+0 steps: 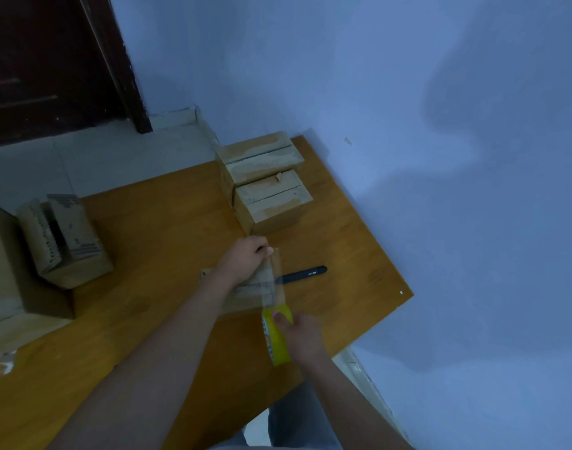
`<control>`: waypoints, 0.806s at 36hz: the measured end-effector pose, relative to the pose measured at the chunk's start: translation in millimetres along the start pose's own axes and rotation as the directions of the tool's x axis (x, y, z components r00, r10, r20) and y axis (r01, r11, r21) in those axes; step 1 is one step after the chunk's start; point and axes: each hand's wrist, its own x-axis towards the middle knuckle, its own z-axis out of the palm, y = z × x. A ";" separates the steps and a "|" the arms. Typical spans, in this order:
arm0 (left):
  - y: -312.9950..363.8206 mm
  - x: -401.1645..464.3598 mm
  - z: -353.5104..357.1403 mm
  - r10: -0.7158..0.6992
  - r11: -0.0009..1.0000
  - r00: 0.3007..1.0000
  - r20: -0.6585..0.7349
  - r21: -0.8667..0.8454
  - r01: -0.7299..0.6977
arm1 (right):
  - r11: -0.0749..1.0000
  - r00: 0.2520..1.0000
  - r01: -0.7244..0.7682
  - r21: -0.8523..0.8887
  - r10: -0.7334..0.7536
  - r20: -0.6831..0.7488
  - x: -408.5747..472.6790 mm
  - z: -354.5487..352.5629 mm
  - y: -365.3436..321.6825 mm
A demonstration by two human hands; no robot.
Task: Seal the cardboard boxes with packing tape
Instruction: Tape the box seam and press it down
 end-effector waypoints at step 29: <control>4.0 21.6 -4.8 -0.478 0.875 0.865 0.154 -0.007 0.485 | 1.000 0.999 0.015 0.028 -0.016 0.030 16.4 2.7 9.6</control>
